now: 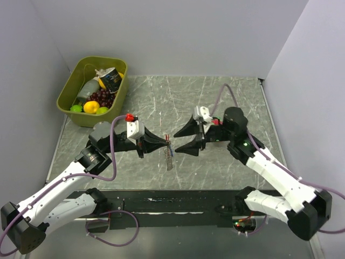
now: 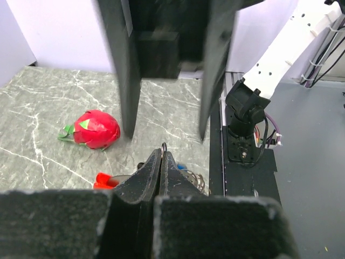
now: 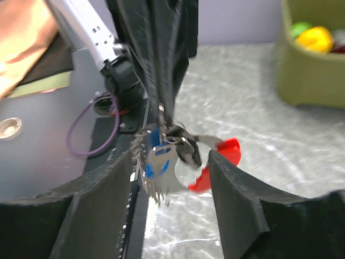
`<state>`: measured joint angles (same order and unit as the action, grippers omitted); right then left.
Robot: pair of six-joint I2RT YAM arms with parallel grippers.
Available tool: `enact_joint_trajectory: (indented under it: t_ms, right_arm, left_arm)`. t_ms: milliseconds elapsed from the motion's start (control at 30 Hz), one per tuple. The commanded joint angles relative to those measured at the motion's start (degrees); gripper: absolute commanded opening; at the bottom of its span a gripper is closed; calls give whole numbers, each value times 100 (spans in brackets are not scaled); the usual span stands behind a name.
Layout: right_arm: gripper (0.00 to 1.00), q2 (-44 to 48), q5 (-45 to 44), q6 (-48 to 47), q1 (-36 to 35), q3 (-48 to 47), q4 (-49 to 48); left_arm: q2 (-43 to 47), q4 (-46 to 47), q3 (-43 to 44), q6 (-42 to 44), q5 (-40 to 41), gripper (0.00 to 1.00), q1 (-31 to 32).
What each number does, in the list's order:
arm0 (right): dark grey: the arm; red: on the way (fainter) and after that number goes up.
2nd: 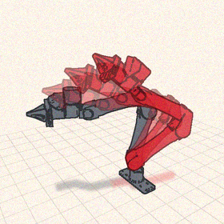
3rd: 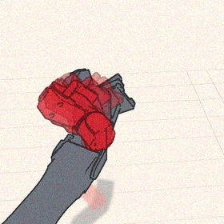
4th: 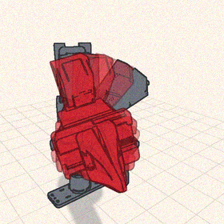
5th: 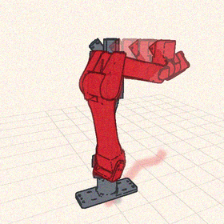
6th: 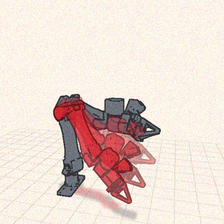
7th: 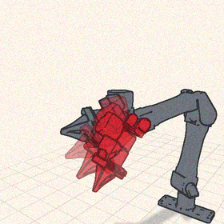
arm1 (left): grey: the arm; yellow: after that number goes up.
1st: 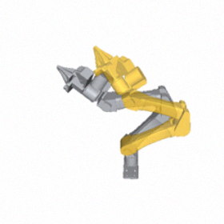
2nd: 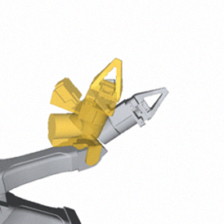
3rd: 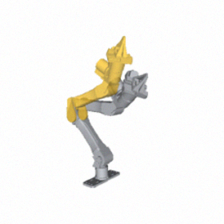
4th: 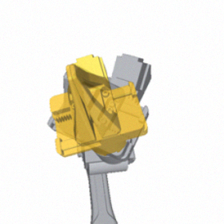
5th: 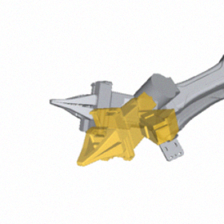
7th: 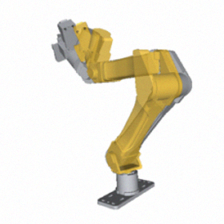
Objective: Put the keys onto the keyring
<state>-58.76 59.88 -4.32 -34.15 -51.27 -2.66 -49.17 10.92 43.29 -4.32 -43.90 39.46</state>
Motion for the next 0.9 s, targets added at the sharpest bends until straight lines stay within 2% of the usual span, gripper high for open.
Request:
enact_joint_trajectory:
  t_ms: [0, 67, 200, 333, 667, 867]
  right_arm:
    - [66, 523, -424, 80, 22, 38, -543]
    - [63, 550, -372, 246, 22, 29, -648]
    - [50, 261, -362, 614, 5, -33, -964]
    - [44, -38, -520, 696, -109, -138, -939]
    - [42, -188, -486, 652, -250, -85, -1035]
    - [41, 136, -880, 608, -250, 90, -1017]
  left_arm:
    - [74, 288, 136, -8, -92, 1, 18]
    - [48, 314, 127, -25, -101, 1, 18]
    - [4, 393, 118, -69, -136, 1, 18]
    - [-23, 411, 136, -52, -136, 1, 18]
    - [-23, 262, 171, 19, -23, 1, 26]
    - [21, 95, 189, 106, 83, 1, 26]
